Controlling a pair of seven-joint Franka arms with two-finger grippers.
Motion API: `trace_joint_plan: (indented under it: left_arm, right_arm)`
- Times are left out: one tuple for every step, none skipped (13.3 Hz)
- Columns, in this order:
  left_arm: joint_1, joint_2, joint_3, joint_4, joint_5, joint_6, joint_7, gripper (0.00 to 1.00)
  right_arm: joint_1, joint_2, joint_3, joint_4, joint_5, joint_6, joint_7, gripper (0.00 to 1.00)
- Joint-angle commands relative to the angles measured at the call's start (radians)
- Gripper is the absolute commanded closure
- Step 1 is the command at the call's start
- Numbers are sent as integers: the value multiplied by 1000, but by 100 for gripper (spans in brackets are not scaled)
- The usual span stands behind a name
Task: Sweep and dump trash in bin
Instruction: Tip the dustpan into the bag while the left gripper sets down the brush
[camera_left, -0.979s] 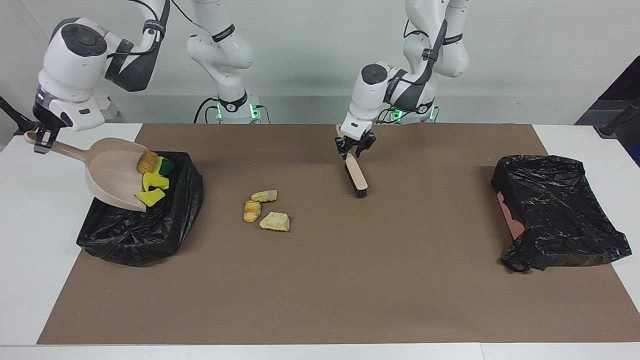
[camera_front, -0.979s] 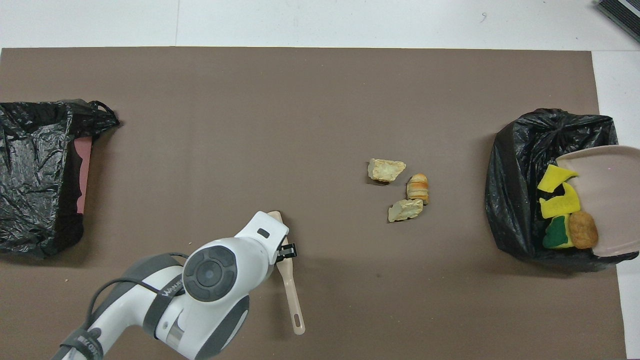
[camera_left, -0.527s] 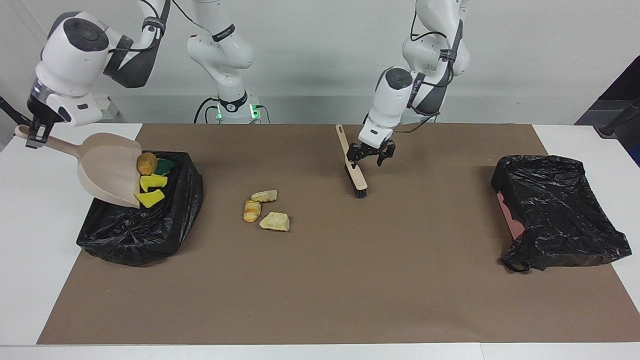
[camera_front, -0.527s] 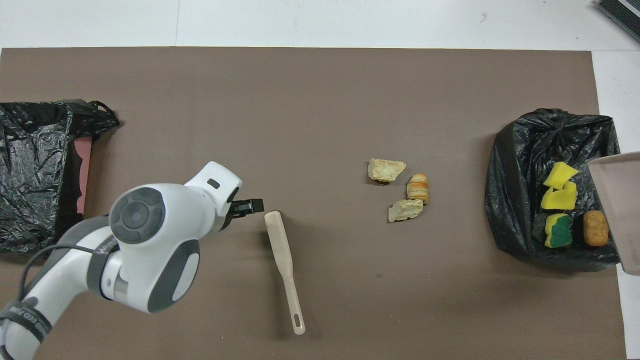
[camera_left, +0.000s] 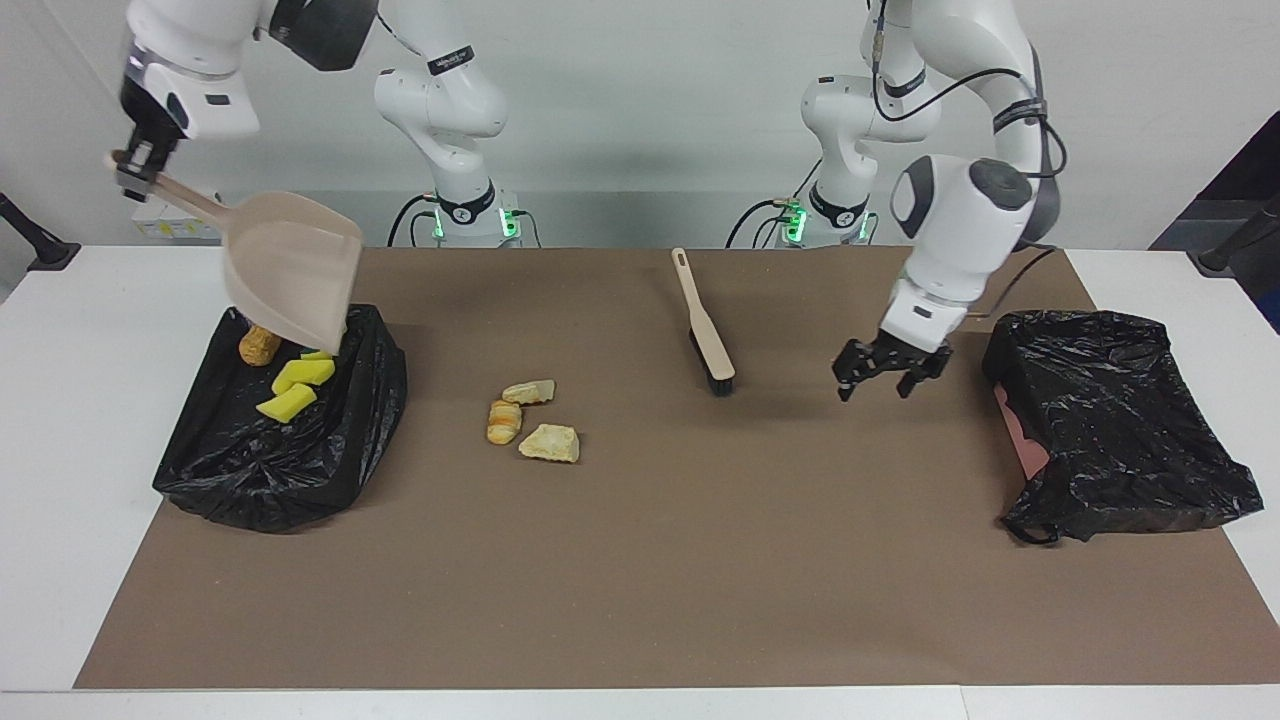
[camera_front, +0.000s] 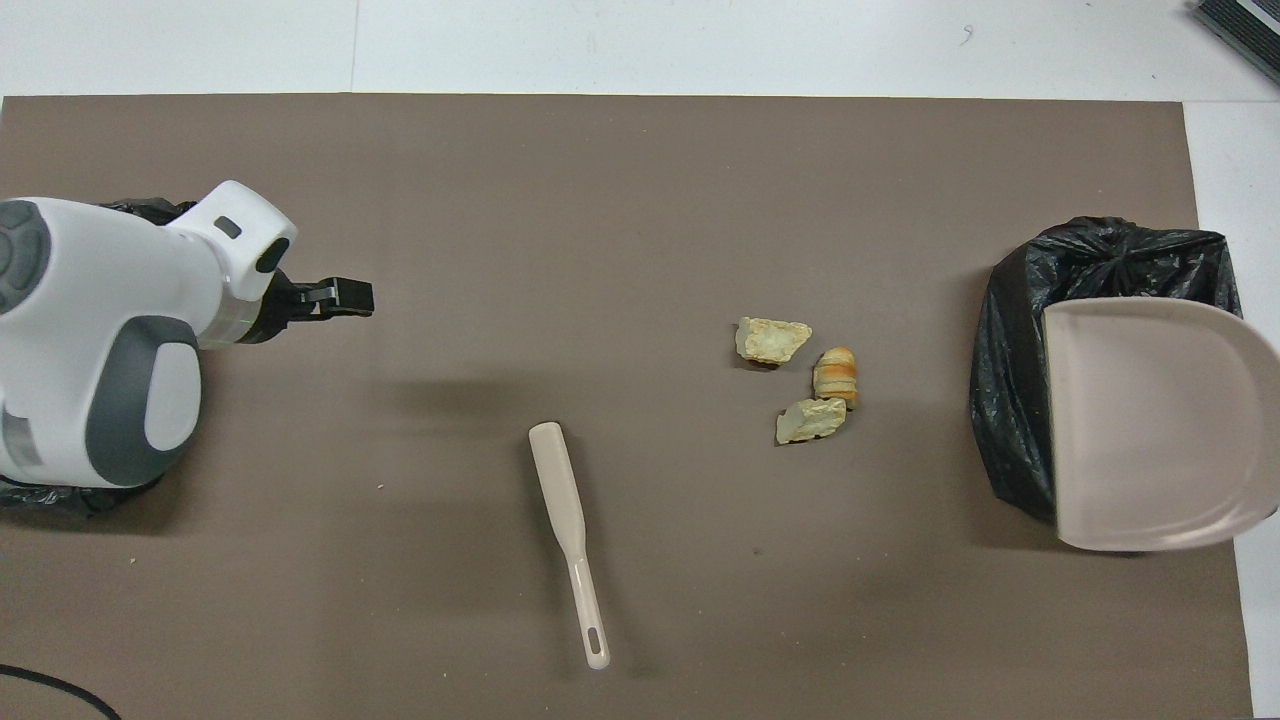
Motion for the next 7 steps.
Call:
trace_joint_plan:
  left_arm:
    - [86, 34, -11, 92, 0, -79, 96, 0]
    - [100, 33, -10, 98, 13, -86, 132, 0]
    - [109, 31, -5, 112, 54, -93, 162, 0]
    - [125, 31, -5, 141, 83, -133, 175, 0]
    - [128, 31, -4, 184, 99, -192, 198, 0]
    - [128, 28, -5, 222, 100, -243, 230, 0]
    - [128, 20, -4, 259, 100, -291, 238, 0]
  right_arm:
    - [51, 9, 12, -20, 91, 2, 245, 100]
    - [103, 22, 12, -27, 120, 4, 376, 100]
    - [140, 39, 12, -27, 153, 8, 504, 100]
    - [176, 62, 12, -25, 199, 13, 628, 100]
    - [209, 90, 12, -25, 253, 40, 761, 100]
    - [242, 125, 12, -21, 294, 72, 898, 100]
    - [293, 178, 12, -5, 324, 99, 1036, 100]
